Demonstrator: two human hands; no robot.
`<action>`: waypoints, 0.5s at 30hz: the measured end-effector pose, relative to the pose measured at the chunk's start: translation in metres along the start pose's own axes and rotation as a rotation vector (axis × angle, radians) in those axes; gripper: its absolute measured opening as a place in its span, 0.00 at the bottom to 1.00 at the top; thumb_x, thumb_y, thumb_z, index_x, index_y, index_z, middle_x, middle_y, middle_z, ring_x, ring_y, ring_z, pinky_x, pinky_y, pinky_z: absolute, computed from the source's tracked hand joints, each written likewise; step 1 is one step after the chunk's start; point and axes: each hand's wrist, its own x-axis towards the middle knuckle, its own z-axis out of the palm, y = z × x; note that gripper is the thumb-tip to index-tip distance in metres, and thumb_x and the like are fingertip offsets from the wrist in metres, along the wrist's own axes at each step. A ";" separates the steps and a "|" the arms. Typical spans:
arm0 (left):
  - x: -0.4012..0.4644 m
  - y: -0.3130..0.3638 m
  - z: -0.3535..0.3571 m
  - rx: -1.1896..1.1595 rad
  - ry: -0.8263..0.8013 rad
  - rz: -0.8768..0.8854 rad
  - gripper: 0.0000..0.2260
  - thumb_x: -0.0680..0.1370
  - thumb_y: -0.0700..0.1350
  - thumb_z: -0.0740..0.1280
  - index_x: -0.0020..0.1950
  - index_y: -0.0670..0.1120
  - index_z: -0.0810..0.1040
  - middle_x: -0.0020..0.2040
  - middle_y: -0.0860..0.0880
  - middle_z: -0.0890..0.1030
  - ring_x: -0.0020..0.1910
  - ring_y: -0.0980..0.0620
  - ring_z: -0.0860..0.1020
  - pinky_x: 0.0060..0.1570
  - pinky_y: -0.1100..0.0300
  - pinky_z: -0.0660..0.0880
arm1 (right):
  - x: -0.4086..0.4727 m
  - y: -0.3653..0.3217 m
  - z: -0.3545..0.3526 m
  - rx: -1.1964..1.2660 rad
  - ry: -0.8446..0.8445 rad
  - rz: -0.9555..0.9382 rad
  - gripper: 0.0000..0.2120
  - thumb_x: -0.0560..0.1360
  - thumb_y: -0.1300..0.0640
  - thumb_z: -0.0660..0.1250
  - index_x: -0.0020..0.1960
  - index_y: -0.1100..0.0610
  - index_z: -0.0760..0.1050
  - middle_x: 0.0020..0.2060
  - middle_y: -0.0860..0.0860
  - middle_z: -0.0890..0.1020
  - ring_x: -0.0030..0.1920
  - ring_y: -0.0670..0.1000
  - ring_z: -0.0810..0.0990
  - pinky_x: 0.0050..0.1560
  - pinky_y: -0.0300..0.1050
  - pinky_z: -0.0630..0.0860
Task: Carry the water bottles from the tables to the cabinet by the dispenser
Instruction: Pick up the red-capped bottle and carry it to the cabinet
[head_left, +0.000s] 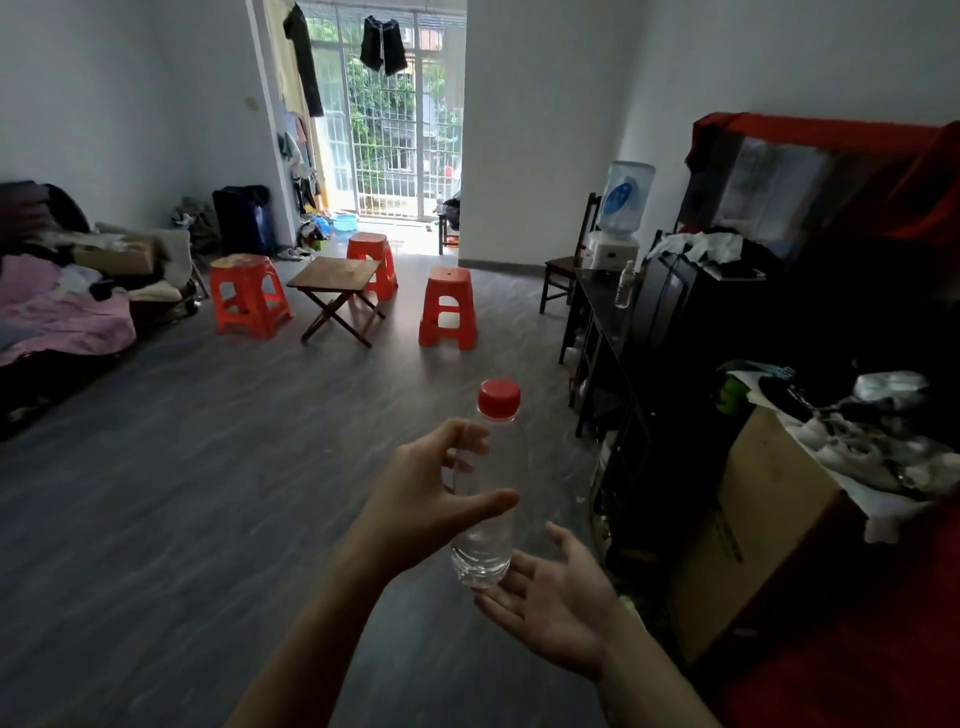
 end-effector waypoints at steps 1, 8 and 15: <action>0.016 -0.005 -0.002 0.008 -0.009 0.013 0.27 0.66 0.57 0.79 0.63 0.54 0.77 0.56 0.60 0.81 0.52 0.64 0.79 0.44 0.65 0.80 | 0.011 -0.010 0.005 0.014 0.004 -0.002 0.34 0.79 0.40 0.55 0.66 0.70 0.73 0.63 0.66 0.78 0.65 0.64 0.75 0.62 0.58 0.73; 0.105 -0.036 -0.001 -0.016 -0.022 0.013 0.25 0.68 0.56 0.78 0.62 0.55 0.76 0.56 0.61 0.80 0.53 0.65 0.78 0.42 0.71 0.75 | 0.071 -0.076 0.028 0.045 0.004 -0.014 0.37 0.78 0.37 0.55 0.68 0.69 0.72 0.61 0.66 0.80 0.65 0.65 0.75 0.62 0.57 0.73; 0.197 -0.080 0.015 -0.052 -0.011 -0.071 0.24 0.69 0.52 0.79 0.63 0.53 0.77 0.56 0.59 0.81 0.52 0.65 0.79 0.46 0.69 0.75 | 0.145 -0.144 0.030 0.035 0.048 0.004 0.37 0.78 0.37 0.55 0.64 0.71 0.73 0.63 0.66 0.79 0.64 0.65 0.76 0.60 0.57 0.73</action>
